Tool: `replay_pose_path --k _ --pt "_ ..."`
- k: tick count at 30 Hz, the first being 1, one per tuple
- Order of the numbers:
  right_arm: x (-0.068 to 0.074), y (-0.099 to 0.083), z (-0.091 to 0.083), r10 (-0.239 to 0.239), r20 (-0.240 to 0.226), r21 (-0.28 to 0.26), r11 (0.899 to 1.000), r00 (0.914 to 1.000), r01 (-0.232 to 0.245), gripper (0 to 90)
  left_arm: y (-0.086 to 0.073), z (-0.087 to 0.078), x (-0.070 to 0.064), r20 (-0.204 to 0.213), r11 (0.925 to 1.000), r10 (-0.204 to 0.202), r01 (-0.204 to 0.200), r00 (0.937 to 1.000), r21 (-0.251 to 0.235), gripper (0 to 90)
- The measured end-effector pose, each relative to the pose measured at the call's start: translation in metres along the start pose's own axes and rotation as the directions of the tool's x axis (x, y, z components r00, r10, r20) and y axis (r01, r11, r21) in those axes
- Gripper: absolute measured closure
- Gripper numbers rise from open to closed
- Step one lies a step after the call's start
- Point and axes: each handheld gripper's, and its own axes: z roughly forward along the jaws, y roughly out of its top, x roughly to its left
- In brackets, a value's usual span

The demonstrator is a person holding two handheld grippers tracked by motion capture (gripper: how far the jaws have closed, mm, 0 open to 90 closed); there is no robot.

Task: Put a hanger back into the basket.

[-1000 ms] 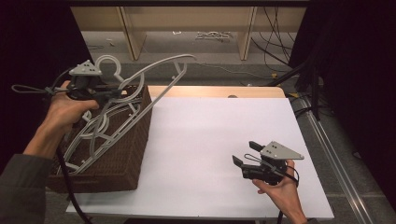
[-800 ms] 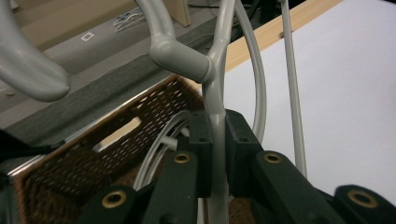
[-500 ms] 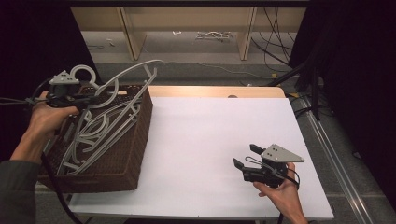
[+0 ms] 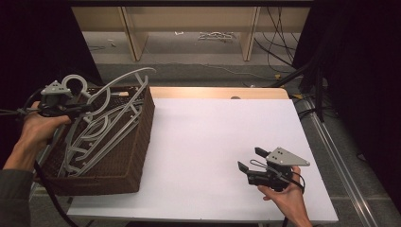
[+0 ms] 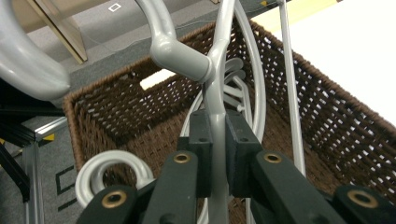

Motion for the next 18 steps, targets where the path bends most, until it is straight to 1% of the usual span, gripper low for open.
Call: replay_pose_path --k 1,2,3,4,5,6,7,8,9,10,11,12,13,14,16,17,18 --pt "0.0 0.0 0.0 -0.002 0.0 0.0 1.0 1.0 0.002 22.2 -0.002 -0.001 0.001 0.0 0.9999 0.009 -0.009 1.0 0.01 82.8" --pt "-0.001 0.0 0.0 -0.022 0.012 -0.009 1.0 0.9997 0.022 22.2 -0.004 -0.001 0.003 0.001 0.9997 0.019 -0.019 0.9998 0.018 82.8" --pt "0.0 -0.001 0.0 -0.004 -0.001 0.002 1.0 1.0 0.004 22.2 -0.006 0.0 0.003 0.001 1.0 0.003 -0.003 1.0 0.0 82.8" --pt "0.0 -0.001 -0.001 -0.003 0.001 0.001 1.0 1.0 0.003 22.2 -0.008 -0.002 0.004 -0.001 0.9998 0.011 -0.011 0.9999 0.016 82.8" --pt "0.0 -0.001 -0.001 -0.001 0.006 0.005 1.0 1.0 0.001 22.2 -0.009 -0.001 0.003 -0.001 1.0 -0.004 0.004 1.0 0.007 82.8" --pt "-0.001 -0.001 -0.002 -0.008 0.013 0.01 1.0 0.9999 0.008 22.2 -0.011 -0.002 0.005 -0.003 0.9996 0.016 -0.016 0.9999 0.023 82.8" --pt "-0.001 -0.001 -0.002 -0.005 0.014 0.013 1.0 0.9999 0.005 22.1 -0.012 -0.002 0.006 0.001 0.9997 0.012 -0.012 0.9999 0.021 82.8" --pt "-0.001 -0.001 -0.002 -0.01 0.016 0.011 1.0 0.9998 0.01 22.2 -0.014 -0.002 0.005 -0.004 0.9997 0.004 -0.004 1.0 0.023 82.8" --pt "-0.002 -0.001 -0.002 -0.018 0.02 0.005 1.0 0.9996 0.018 22.1 -0.015 0.0 0.005 -0.01 0.9999 -0.012 0.012 0.9999 0.006 82.8" --pt "-0.002 -0.001 -0.002 -0.016 0.02 0.006 1.0 0.9997 0.016 22.1 -0.016 -0.002 0.007 -0.003 0.9995 0.014 -0.014 0.9999 0.026 82.8" --pt "-0.002 -0.001 -0.002 -0.016 0.019 0.006 1.0 0.9997 0.016 22.0 -0.018 -0.002 0.007 -0.006 0.9995 0.008 -0.008 0.9999 0.032 82.8" --pt "-0.002 -0.001 -0.002 -0.016 0.019 0.005 1.0 0.9997 0.016 22.0 -0.019 -0.002 0.008 -0.009 0.9993 0.014 -0.013 0.9999 0.034 82.7" --pt "-0.001 -0.001 -0.003 -0.006 0.015 0.013 1.0 0.9999 0.006 22.0 -0.021 -0.001 0.006 -0.014 0.9998 -0.019 0.019 0.9997 0.011 82.8" --pt "-0.002 -0.001 -0.003 -0.011 0.017 0.009 1.0 0.9998 0.011 21.9 -0.021 -0.003 0.009 -0.01 0.9989 0.021 -0.02 0.9997 0.042 82.8" --pt "-0.002 -0.001 -0.003 -0.014 0.02 0.006 1.0 0.9997 0.014 21.9 -0.023 -0.003 0.009 -0.011 0.9988 0.024 -0.023 0.9997 0.043 82.8" --pt "-0.002 -0.001 -0.004 -0.004 0.016 0.026 1.0 0.9999 0.004 21.9 -0.025 -0.002 0.009 -0.014 0.9985 0.025 -0.024 0.9996 0.049 82.8" --pt "-0.002 -0.002 -0.003 -0.006 0.015 0.015 1.0 0.9999 0.005 21.8 -0.026 -0.002 0.009 -0.014 0.998 0.031 -0.03 0.9994 0.055 82.8"
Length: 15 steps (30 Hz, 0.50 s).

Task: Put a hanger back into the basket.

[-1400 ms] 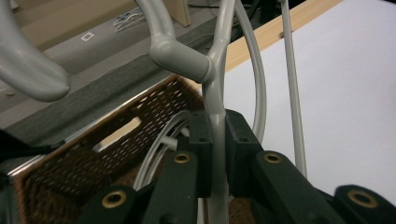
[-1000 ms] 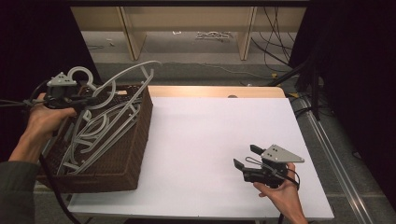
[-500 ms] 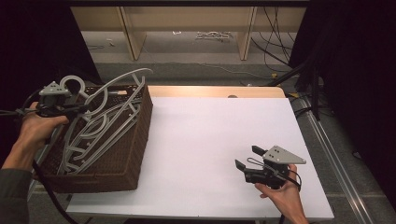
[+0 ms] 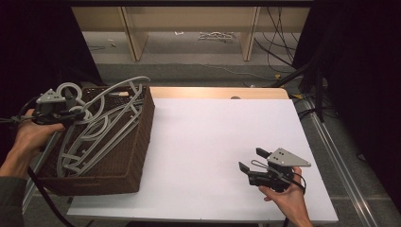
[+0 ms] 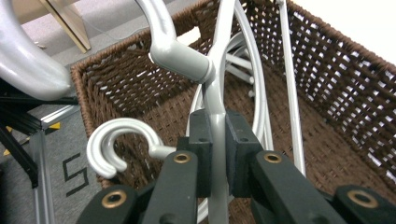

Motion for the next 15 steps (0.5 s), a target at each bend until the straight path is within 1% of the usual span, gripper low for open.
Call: replay_pose_path --k 1,2,3,5,6,7,10,11,15 --pt "0.0 0.0003 -0.0009 0.0 0.003 0.013 1.0 1.0 0.0 21.6 -0.0013 0.0008 0.0002 -0.001 1.0 0.002 -0.002 1.0 0.004 82.8" --pt "0.0001 -0.0002 0.0 0.003 0.002 0.002 1.0 1.0 -0.003 21.4 -0.0022 0.0012 -0.0001 -0.001 1.0 -0.005 0.005 1.0 0.007 82.8" --pt "0.0001 -0.0002 0.0 0.003 0.002 0.001 1.0 1.0 -0.003 21.5 -0.003 0.0011 0.0004 0.0 0.9999 -0.004 0.004 1.0 0.014 82.8" --pt "0.0001 -0.0003 0.0 0.004 0.003 0.0 1.0 1.0 -0.004 21.3 -0.0047 0.0016 0.0015 -0.006 0.9999 0.003 -0.003 1.0 0.013 82.8" --pt "0.0001 -0.0004 -0.0001 0.004 0.0 -0.001 1.0 1.0 -0.004 21.3 -0.0057 0.0017 0.0012 -0.005 0.9999 -0.011 0.011 0.9999 0.013 82.8" --pt "-0.0008 -0.0002 -0.0007 -0.009 0.01 0.0 1.0 0.9999 0.009 21.2 -0.0068 0.0023 0.0017 -0.004 0.9999 -0.009 0.009 1.0 0.007 82.8" --pt "-0.0008 -0.0002 -0.0012 -0.007 0.013 0.008 1.0 0.9999 0.007 20.9 -0.0078 0.0022 0.0022 -0.003 0.9996 0.0 0.0 1.0 0.029 82.8" --pt "-0.0008 -0.0001 -0.0013 -0.006 0.011 0.007 1.0 0.9999 0.006 20.9 -0.0083 0.0027 0.0018 -0.004 0.9996 -0.011 0.011 0.9999 0.025 82.8" --pt "-0.0009 -0.0002 -0.0016 -0.006 0.011 0.007 1.0 0.9999 0.006 20.9 -0.0089 0.0034 0.0036 -0.022 0.999 -0.011 0.012 0.9997 0.044 82.7"
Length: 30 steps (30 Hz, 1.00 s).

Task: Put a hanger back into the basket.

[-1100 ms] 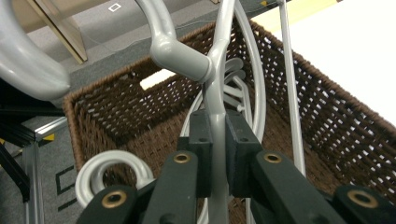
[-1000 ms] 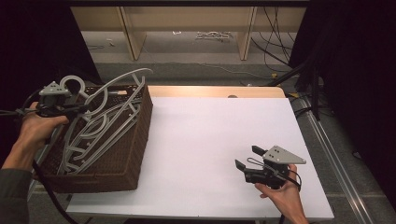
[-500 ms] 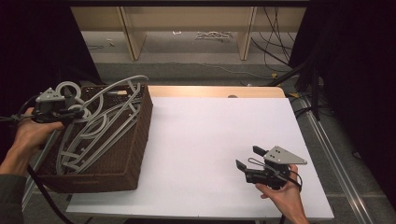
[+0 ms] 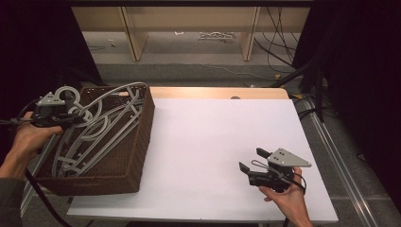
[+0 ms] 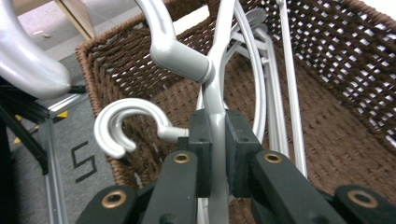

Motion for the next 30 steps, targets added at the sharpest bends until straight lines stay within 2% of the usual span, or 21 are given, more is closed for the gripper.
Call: replay_pose_path --k 1,2,3,5,6,7,8,11,13,14,17,18,20,22,23,24,25,26,27,29,30 --pt "0.0 -0.001 0.003 0.005 -0.007 -0.033 0.999 1.0 -0.005 20.9 -0.001 0.001 0.0 -0.008 0.9999 0.003 -0.003 1.0 0.012 82.8" --pt "0.0 -0.001 0.003 0.005 -0.008 -0.033 0.999 1.0 -0.005 20.9 -0.002 0.004 0.001 -0.015 1.0 -0.003 0.003 0.9999 0.009 82.7" --pt "0.0 -0.001 0.003 0.005 -0.008 -0.033 0.999 1.0 -0.005 20.9 -0.003 0.004 0.002 -0.017 0.9995 -0.006 0.007 0.9998 0.03 82.7" --pt "0.0 -0.001 0.003 0.005 -0.008 -0.033 0.999 1.0 -0.005 20.9 -0.006 0.006 0.002 -0.011 0.9995 -0.018 0.018 0.9998 0.025 82.7" --pt "0.0 0.0 0.001 0.002 0.002 -0.007 1.0 1.0 -0.002 20.9 -0.007 0.007 0.002 -0.005 0.9995 -0.01 0.011 0.9999 0.029 82.7" --pt "0.0 0.0 0.001 0.002 0.002 -0.007 1.0 1.0 -0.002 20.9 -0.008 0.009 0.001 0.001 0.9996 -0.006 0.006 1.0 0.028 82.7" --pt "0.001 -0.001 0.001 0.022 -0.012 -0.004 1.0 0.9997 -0.022 20.9 -0.008 0.011 0.0 0.003 0.9992 -0.001 0.001 1.0 0.041 82.7" --pt "0.001 -0.001 0.002 0.015 -0.01 -0.008 1.0 0.9998 -0.015 20.9 -0.009 0.02 -0.005 -0.002 0.9985 -0.003 0.003 1.0 0.054 82.5" --pt "0.0 -0.001 0.003 0.002 -0.007 -0.01 1.0 1.0 -0.002 20.9 -0.009 0.027 -0.01 0.004 0.9961 0.025 -0.026 0.9997 0.084 82.4" --pt "0.0 -0.001 0.003 0.002 -0.008 -0.014 1.0 1.0 -0.002 20.9 -0.008 0.029 -0.012 -0.006 0.9952 0.041 -0.04 0.9992 0.089 82.4" --pt "0.0 -0.001 0.003 0.008 -0.009 -0.006 1.0 0.9999 -0.008 20.9 -0.01 0.03 -0.009 -0.01 0.9963 0.016 -0.015 0.9998 0.084 82.3" --pt "0.001 -0.002 0.004 0.023 -0.024 -0.013 1.0 0.9995 -0.023 20.9 -0.012 0.032 -0.008 -0.011 0.9967 0.01 -0.009 0.9999 0.081 82.2" --pt "0.001 -0.001 0.003 0.015 -0.017 0.004 1.0 0.9997 -0.015 20.9 -0.014 0.036 -0.008 -0.029 0.9954 0.005 -0.002 0.9996 0.095 81.4" --pt "0.0 -0.001 0.003 0.011 -0.015 -0.001 1.0 0.9998 -0.011 20.9 -0.017 0.047 -0.008 -0.035 0.9916 0.01 -0.005 0.9993 0.129 80.1" --pt "0.0 -0.001 0.003 0.011 -0.015 -0.001 1.0 0.9998 -0.011 20.9 -0.017 0.047 -0.008 -0.035 0.9916 0.01 -0.005 0.9993 0.129 78.8" --pt "0.0 -0.001 0.004 0.003 -0.01 -0.012 1.0 0.9999 -0.003 20.9 -0.017 0.052 -0.009 -0.061 0.9897 0.004 0.005 0.9981 0.143 77.4" --pt "0.0 -0.001 0.004 0.003 -0.01 -0.012 1.0 0.9999 -0.003 20.9 -0.017 0.052 -0.009 -0.061 0.9897 0.004 0.005 0.9981 0.143 74.9" --pt "-0.001 -0.002 0.005 0.007 -0.011 -0.019 1.0 0.9999 -0.008 20.9 -0.017 0.053 -0.009 -0.072 0.9902 -0.014 0.024 0.9973 0.138 74.9" --pt "0.0 -0.002 0.004 0.02 -0.018 -0.009 1.0 0.9996 -0.02 20.9 -0.016 0.051 -0.008 -0.089 0.9902 -0.026 0.037 0.9957 0.135 70.8" --pt "-0.001 -0.002 0.004 0.011 -0.009 -0.007 1.0 0.9999 -0.011 20.9 -0.013 0.044 -0.009 -0.118 0.9915 -0.064 0.077 0.9909 0.105 67.8" --pt "-0.001 -0.002 0.003 0.02 -0.014 -0.001 1.0 0.9997 -0.02 20.9 -0.011 0.04 -0.009 -0.123 0.9929 -0.066 0.077 0.9902 0.09 65.9"
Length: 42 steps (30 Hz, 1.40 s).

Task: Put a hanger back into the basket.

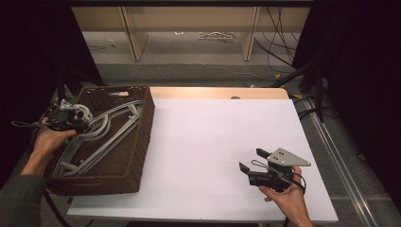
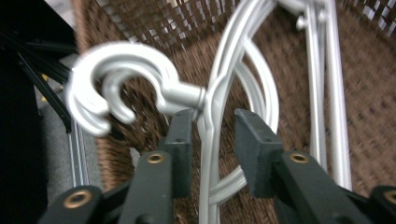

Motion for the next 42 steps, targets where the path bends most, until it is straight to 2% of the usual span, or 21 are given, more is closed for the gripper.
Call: replay_pose_path --k 3,6,7,9,10,14,16,17,20,23,24,25,26,28,29,31,33,37,38,40,42 --pt "0.0 0.0 0.0 -0.007 0.002 -0.007 1.0 1.0 0.007 20.9 0.006 -0.015 -0.004 -0.009 0.9983 -0.019 0.019 0.9998 -0.055 59.2" --pt "0.001 0.0 0.001 -0.01 0.001 -0.024 1.0 0.9999 0.01 20.9 0.011 -0.032 -0.011 0.003 0.9909 -0.051 0.051 0.9987 -0.124 50.0" --pt "0.001 0.0 0.001 -0.01 0.0 -0.025 1.0 1.0 0.01 20.9 0.012 -0.037 -0.015 0.015 0.9835 -0.091 0.092 0.9957 -0.156 45.9" --pt "0.002 0.001 -0.001 -0.002 0.002 0.005 1.0 1.0 0.002 20.9 0.015 -0.047 -0.022 0.029 0.9744 -0.095 0.099 0.9951 -0.202 41.2" --pt "0.001 0.001 0.001 -0.014 0.003 -0.027 1.0 0.9999 0.014 20.9 0.015 -0.052 -0.026 0.033 0.9699 -0.093 0.098 0.9951 -0.222 39.7" --pt "0.002 0.001 -0.001 0.001 0.0 -0.014 1.0 1.0 -0.001 20.8 0.016 -0.07 -0.05 0.094 0.935 -0.141 0.164 0.9855 -0.314 26.6" --pt "0.003 0.002 -0.001 0.004 -0.001 -0.013 1.0 1.0 -0.004 20.5 0.015 -0.077 -0.065 0.15 0.9066 -0.171 0.215 0.9738 -0.363 17.6" --pt "0.003 0.002 -0.001 0.004 -0.001 -0.013 1.0 1.0 -0.004 20.5 0.014 -0.079 -0.073 0.173 0.8957 -0.177 0.231 0.9689 -0.38 17.6" --pt "0.005 0.001 0.001 0.017 -0.018 -0.043 0.999 0.9997 -0.017 20.2 0.01 -0.085 -0.097 0.21 0.8801 -0.152 0.229 0.9658 -0.416 15.9" --pt "0.005 0.001 -0.001 0.01 -0.01 -0.034 0.999 0.9999 -0.01 19.5 0.006 -0.088 -0.114 0.248 0.8697 -0.126 0.227 0.9607 -0.438 16.0" --pt "0.006 0.001 -0.001 0.012 -0.014 -0.041 0.999 0.9998 -0.013 19.1 0.004 -0.09 -0.125 0.263 0.8611 -0.113 0.227 0.9581 -0.455 16.1" --pt "0.006 0.001 -0.001 0.012 -0.014 -0.041 0.999 0.9998 -0.013 19.1 0.004 -0.09 -0.125 0.263 0.8611 -0.113 0.227 0.9581 -0.455 16.1" --pt "0.007 0.001 -0.001 0.014 -0.011 -0.046 0.999 0.9998 -0.015 19.1 0.003 -0.09 -0.13 0.276 0.8559 -0.112 0.234 0.9547 -0.461 16.1" --pt "0.006 0.001 0.0 0.002 -0.011 -0.074 0.997 0.9999 -0.003 18.5 0.001 -0.091 -0.139 0.319 0.8416 -0.127 0.273 0.9391 -0.466 16.1" --pt "0.006 0.001 0.0 0.002 -0.011 -0.074 0.997 0.9999 -0.003 18.5 0.0 -0.091 -0.145 0.331 0.8387 -0.124 0.277 0.9353 -0.469 16.1" --pt "0.007 0.0 -0.001 0.008 -0.017 -0.075 0.997 0.9998 -0.009 18.4 -0.001 -0.091 -0.156 0.318 0.8391 -0.092 0.246 0.9436 -0.485 16.1" --pt "0.007 0.0 -0.001 0.001 -0.014 -0.072 0.997 0.9999 -0.002 18.3 -0.002 -0.092 -0.164 0.329 0.8409 -0.069 0.233 0.9419 -0.489 16.1" --pt "0.009 -0.001 -0.001 0.002 -0.021 -0.081 0.997 0.9998 -0.004 18.2 -0.006 -0.09 -0.18 0.349 0.8294 -0.054 0.237 0.9354 -0.506 16.1" --pt "0.01 -0.001 -0.001 0.001 -0.022 -0.08 0.997 0.9997 -0.002 18.2 -0.008 -0.089 -0.184 0.362 0.8288 -0.041 0.235 0.9311 -0.508 16.1" --pt "0.011 -0.001 -0.002 -0.001 -0.024 -0.079 0.997 0.9997 -0.001 18.2 -0.011 -0.086 -0.191 0.365 0.8303 -0.012 0.213 0.931 -0.515 16.1" --pt "0.012 -0.002 -0.002 -0.003 -0.023 -0.087 0.996 0.9997 0.001 18.2 -0.014 -0.085 -0.199 0.38 0.8266 -0.001 0.214 0.9251 -0.52 16.0"
